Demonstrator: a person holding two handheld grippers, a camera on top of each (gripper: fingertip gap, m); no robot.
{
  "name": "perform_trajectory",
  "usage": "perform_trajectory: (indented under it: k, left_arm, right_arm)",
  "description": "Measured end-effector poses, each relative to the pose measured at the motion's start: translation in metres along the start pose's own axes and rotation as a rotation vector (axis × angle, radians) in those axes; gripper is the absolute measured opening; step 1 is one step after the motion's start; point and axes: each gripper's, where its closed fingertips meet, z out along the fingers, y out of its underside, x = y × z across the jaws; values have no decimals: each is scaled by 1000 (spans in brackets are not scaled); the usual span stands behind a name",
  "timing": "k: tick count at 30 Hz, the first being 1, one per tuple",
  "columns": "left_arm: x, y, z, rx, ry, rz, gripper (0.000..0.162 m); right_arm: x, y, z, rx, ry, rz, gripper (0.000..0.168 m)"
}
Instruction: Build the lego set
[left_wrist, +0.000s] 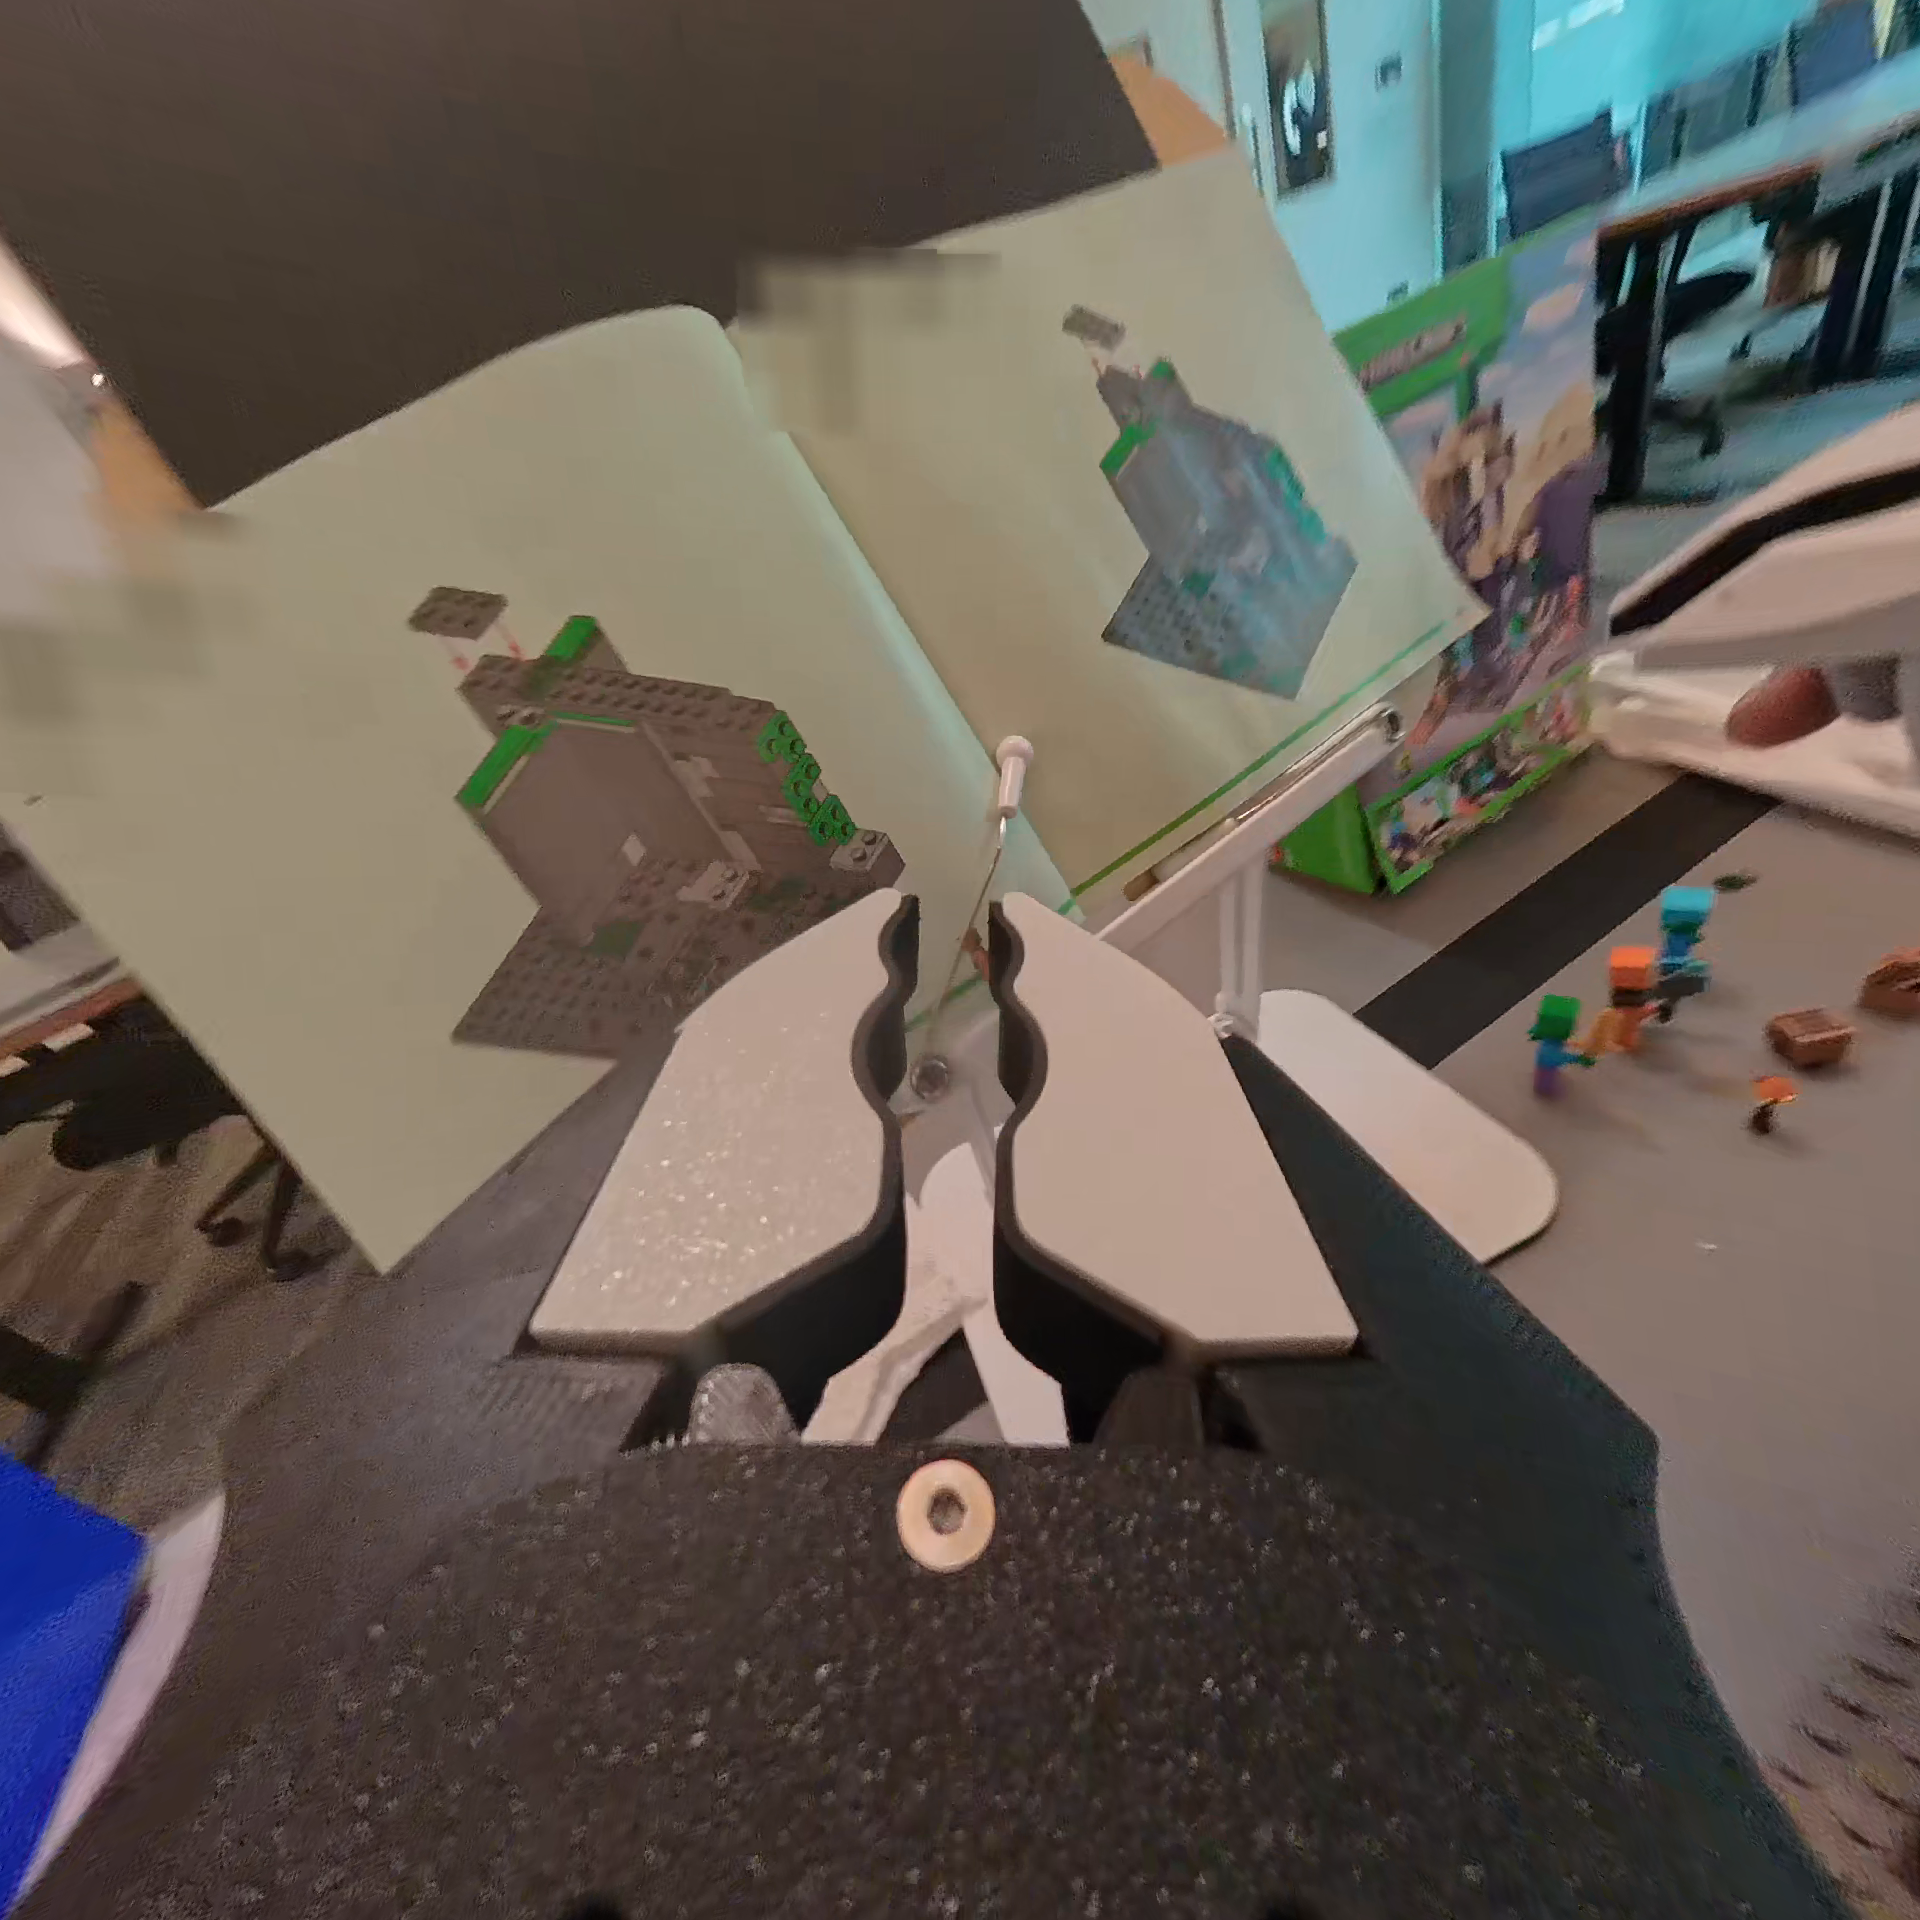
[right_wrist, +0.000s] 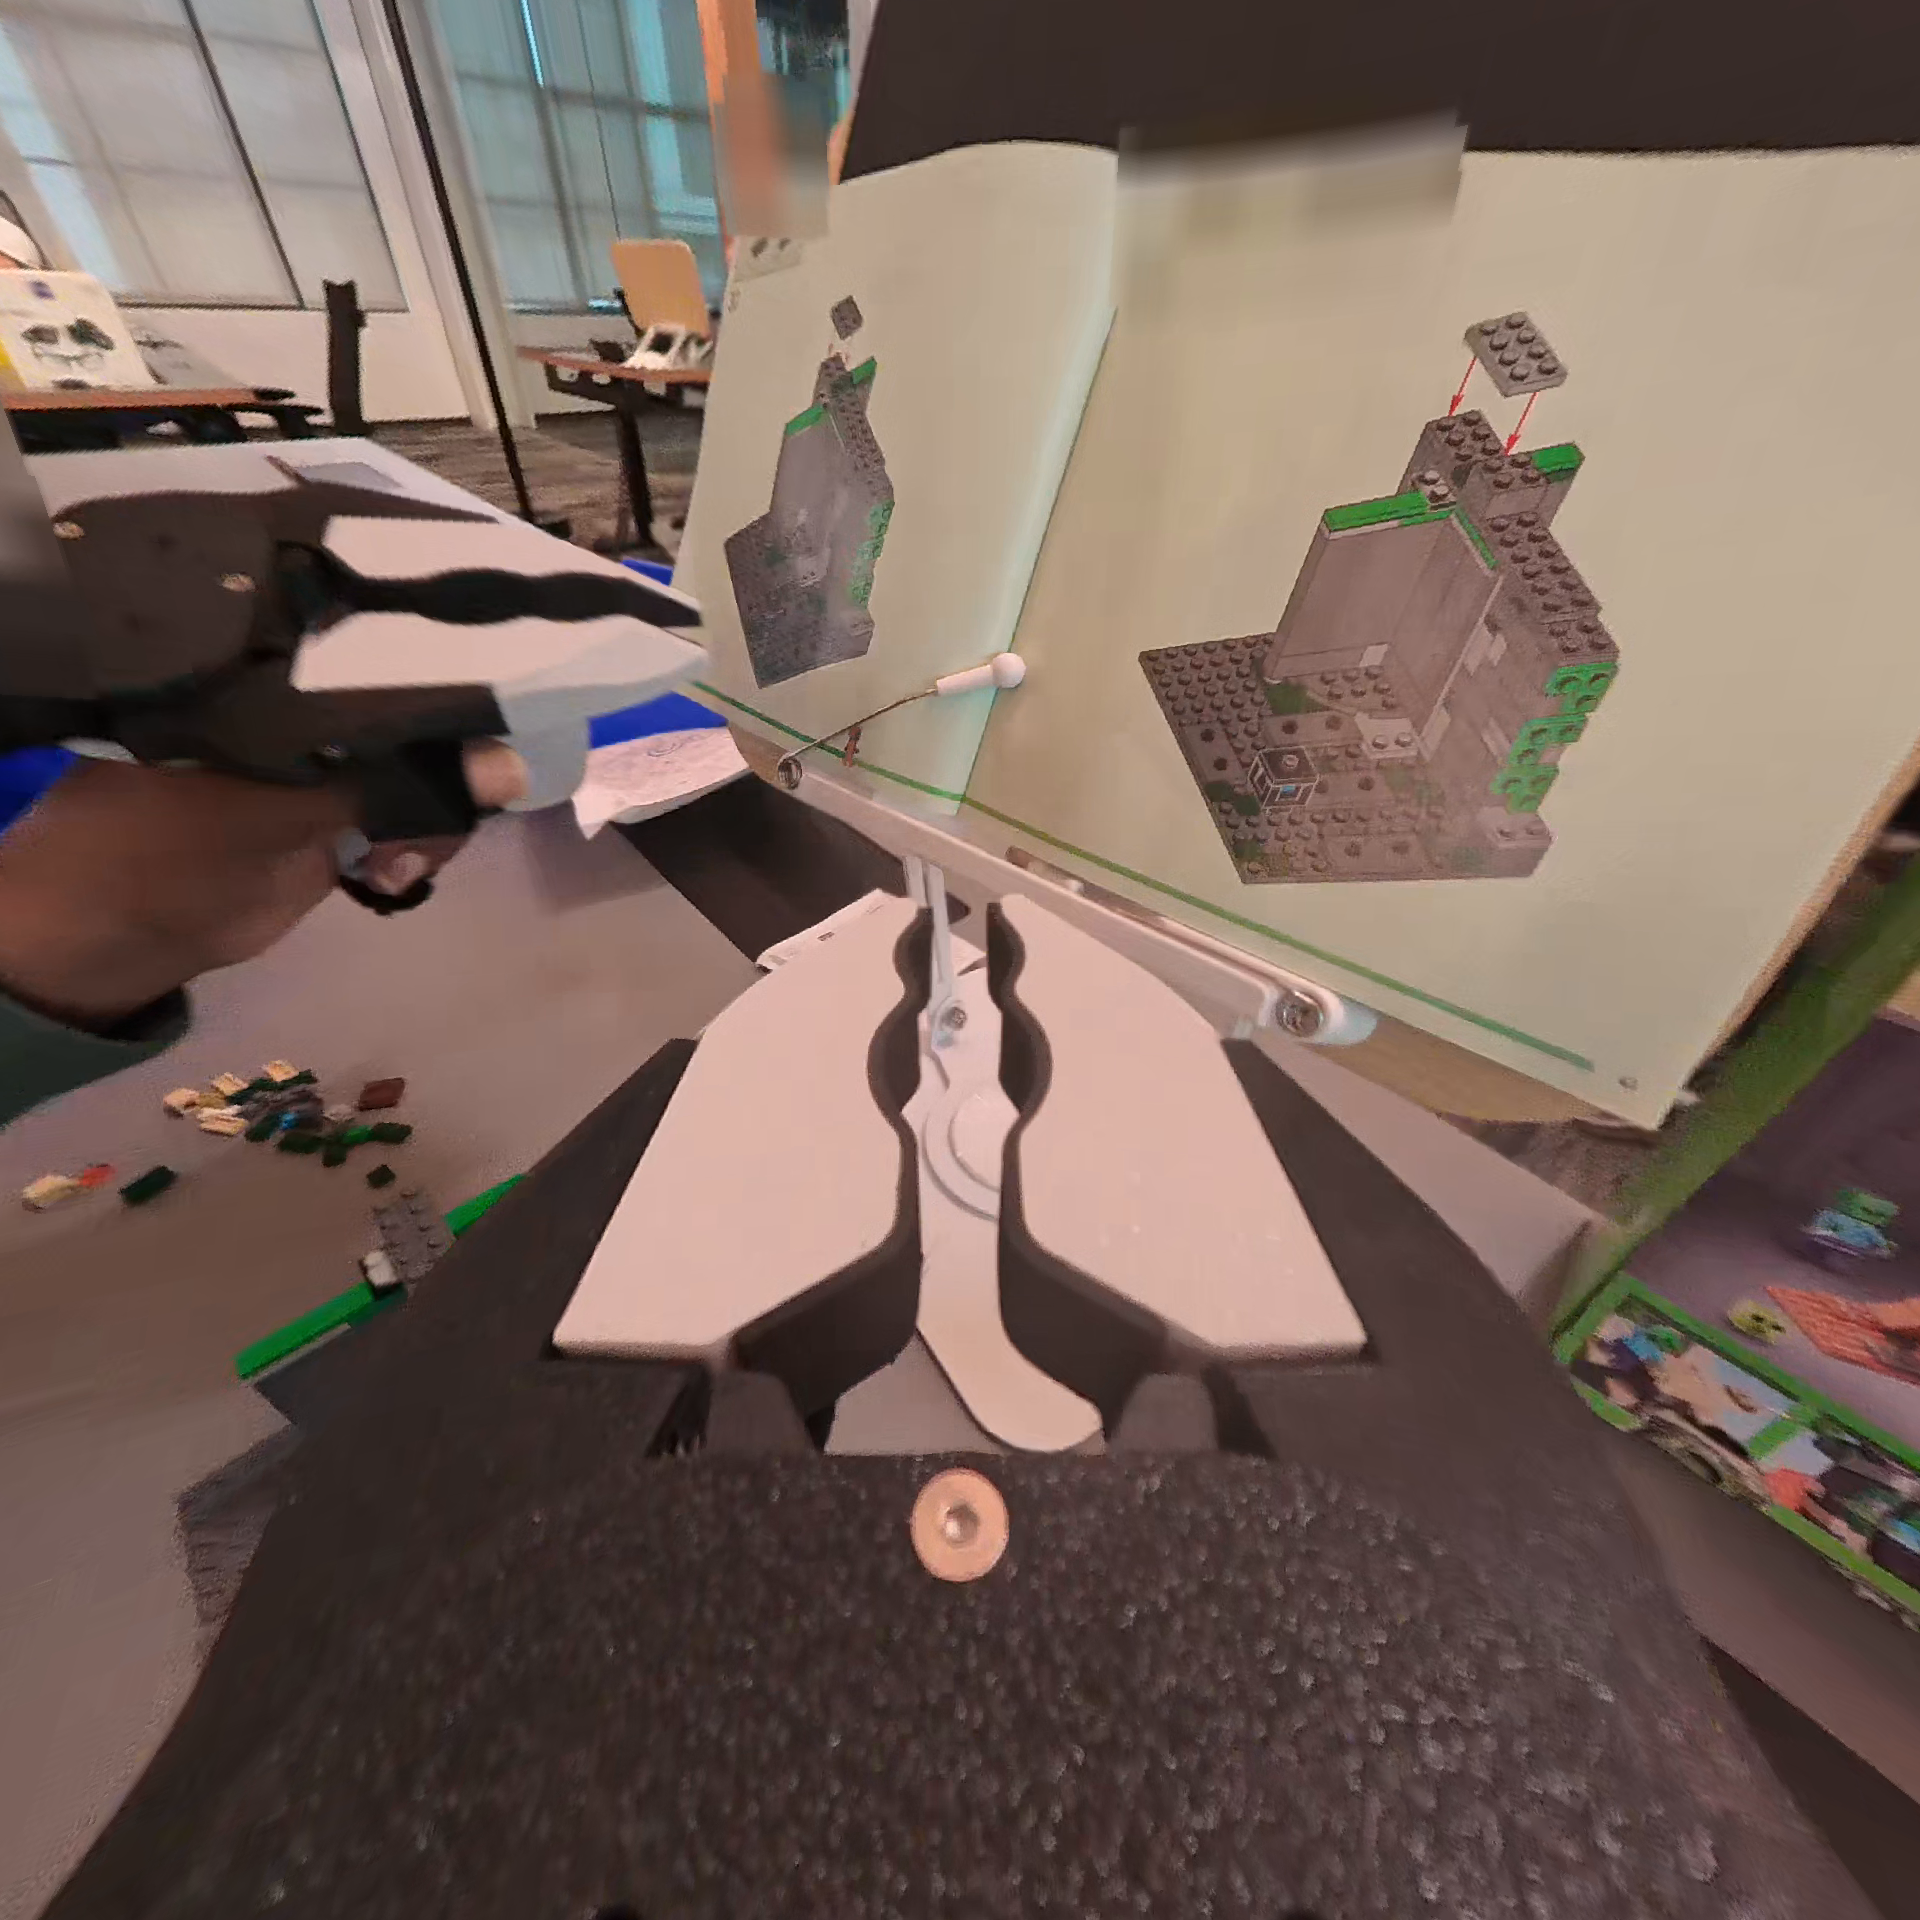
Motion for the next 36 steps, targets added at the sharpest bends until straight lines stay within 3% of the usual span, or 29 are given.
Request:
perform_trajectory:
  k: [7,14,18,23,36]
  left_arm:
    - [-7,1,-66,98,-95,-252,9]
    - [-13,24,-112,92,-202,-402,0]
    - [-15,43,-116,66,-254,-381,0]
    - [-11,69,-111,26,-254,-336,0]
    - [-33,68,-112,21,-316,-346,0]
  right_arm:
    - [-26,5,-15,110,80,-7,31]
    - [-47,30,-19,98,184,60,16]
    - [-44,46,-28,103,247,70,0]
    - [-34,46,-36,127,234,89,0]
    - [-39,56,-28,114,224,80,0]
